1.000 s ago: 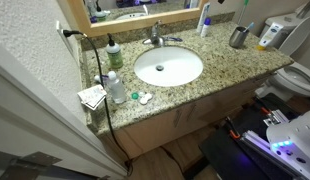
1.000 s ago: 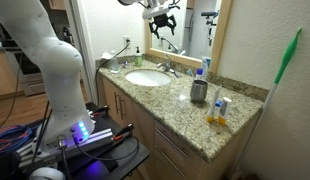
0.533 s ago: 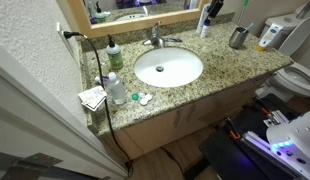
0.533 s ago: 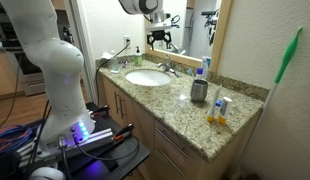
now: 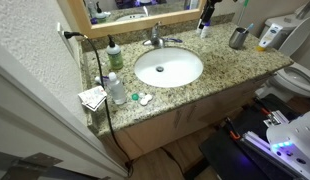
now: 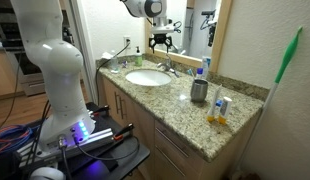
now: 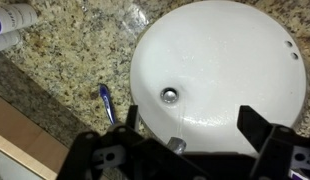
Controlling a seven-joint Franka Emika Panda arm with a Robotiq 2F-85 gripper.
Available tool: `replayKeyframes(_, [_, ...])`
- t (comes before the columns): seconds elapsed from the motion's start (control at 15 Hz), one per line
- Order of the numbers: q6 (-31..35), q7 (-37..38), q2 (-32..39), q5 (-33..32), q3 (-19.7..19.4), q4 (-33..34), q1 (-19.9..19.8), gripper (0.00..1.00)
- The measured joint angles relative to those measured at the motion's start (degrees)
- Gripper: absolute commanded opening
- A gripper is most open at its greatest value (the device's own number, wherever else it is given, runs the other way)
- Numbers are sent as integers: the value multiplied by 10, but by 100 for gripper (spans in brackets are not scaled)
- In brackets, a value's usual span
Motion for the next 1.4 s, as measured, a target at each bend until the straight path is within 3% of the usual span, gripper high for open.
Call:
replayKeyframes(0.33, [13,-3,68,16,14,40,-19,100])
replayKeyframes(0.8, [28,7,246,23,42,224,-66,100])
replayKeyframes(1.4, [44,-12,302,-30,66,250,-79,100])
